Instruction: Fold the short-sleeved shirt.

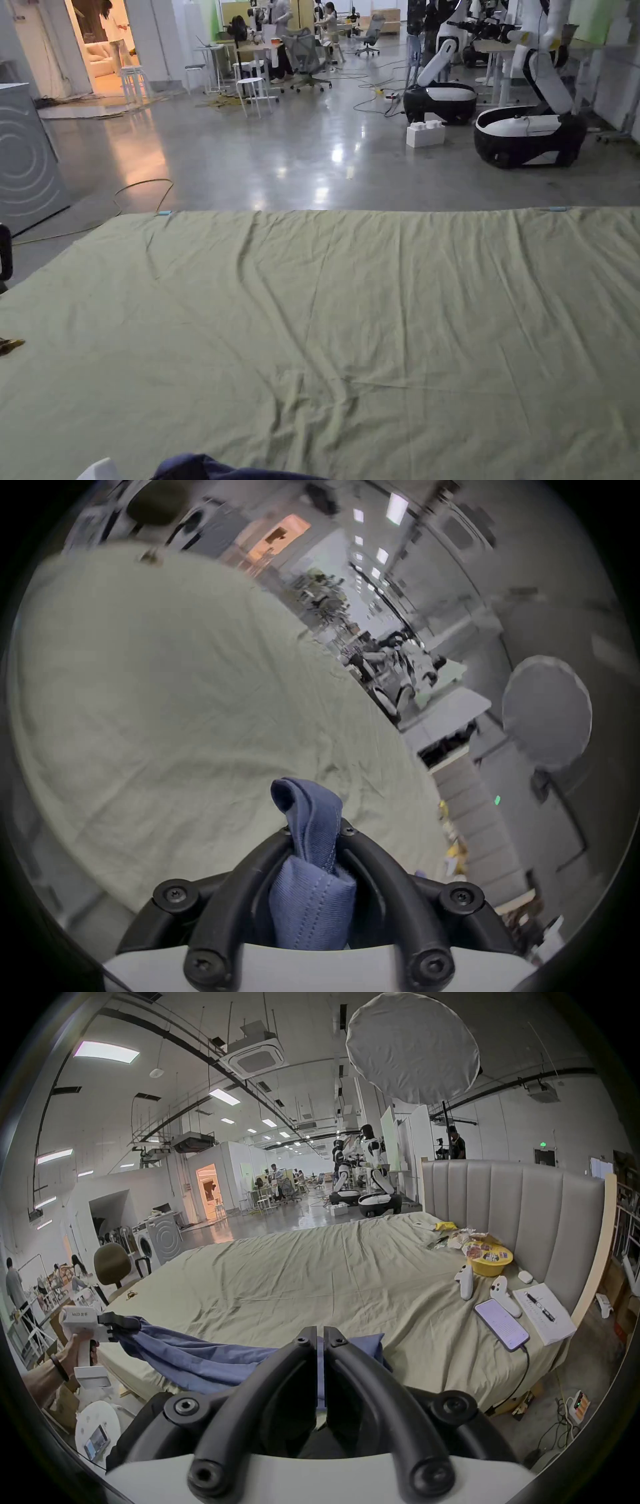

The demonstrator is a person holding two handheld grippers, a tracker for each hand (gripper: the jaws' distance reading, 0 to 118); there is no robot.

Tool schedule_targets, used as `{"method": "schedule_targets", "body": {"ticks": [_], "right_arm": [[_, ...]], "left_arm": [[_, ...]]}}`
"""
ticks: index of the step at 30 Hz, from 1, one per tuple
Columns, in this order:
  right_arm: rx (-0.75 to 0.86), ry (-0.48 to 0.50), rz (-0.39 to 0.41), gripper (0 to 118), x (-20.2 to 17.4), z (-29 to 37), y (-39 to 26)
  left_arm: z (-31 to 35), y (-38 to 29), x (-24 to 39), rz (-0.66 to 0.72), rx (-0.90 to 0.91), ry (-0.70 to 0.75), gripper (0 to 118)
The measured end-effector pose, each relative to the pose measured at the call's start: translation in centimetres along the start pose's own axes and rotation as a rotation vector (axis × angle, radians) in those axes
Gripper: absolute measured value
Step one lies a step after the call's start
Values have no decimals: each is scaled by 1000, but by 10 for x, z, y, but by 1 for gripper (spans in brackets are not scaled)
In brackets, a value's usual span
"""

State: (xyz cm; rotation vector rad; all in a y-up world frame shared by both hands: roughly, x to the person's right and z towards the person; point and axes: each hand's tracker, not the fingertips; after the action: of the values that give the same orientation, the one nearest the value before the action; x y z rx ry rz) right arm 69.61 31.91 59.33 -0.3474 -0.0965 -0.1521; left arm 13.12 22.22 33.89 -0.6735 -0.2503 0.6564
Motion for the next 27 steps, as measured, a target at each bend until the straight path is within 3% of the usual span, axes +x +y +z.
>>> {"method": "schedule_targets", "body": {"ticks": [4,8,12,15,16,17,18,19,23,24,25,26,27], "right_arm": [[6,5,-8,4,-3,2,-6],[21,-13,8,4,-1,11,-8],[25,-48,-8,4,8,30,-8],[26,-74,-16,4,20,42,-9],[19,-89,-7,4,23,44,-10],[12,-104,2,4,26,44,-12],[6,-111,0,4,31,45,-13],[1,-111,-11,4,35,44,-14],[-5,-119,-85,4,48,43,-20],[-7,-115,-102,4,50,42,-21],[-8,-112,-110,4,50,40,-22],[-9,-111,-111,4,51,40,-23],[-11,-107,-110,3,50,39,-24]], "left_arm": [[-11,-25,74,-89,-64,-137,13],[-67,-78,157,-218,-169,-137,13],[-124,-130,202,-229,-275,-80,13],[-151,-154,223,-317,-338,-60,15],[-159,-160,226,-334,-359,-34,24],[-165,-163,226,-351,-370,-23,43],[-168,-163,224,-339,-353,-60,73],[-163,-159,223,-308,-338,-105,85],[-125,-122,203,-77,-205,-233,83],[-118,-113,196,-44,-187,-250,75],[-115,-107,190,-44,-171,-229,60],[-114,-103,185,-75,-186,-216,60],[-112,-104,183,-141,-199,-185,53]]}}
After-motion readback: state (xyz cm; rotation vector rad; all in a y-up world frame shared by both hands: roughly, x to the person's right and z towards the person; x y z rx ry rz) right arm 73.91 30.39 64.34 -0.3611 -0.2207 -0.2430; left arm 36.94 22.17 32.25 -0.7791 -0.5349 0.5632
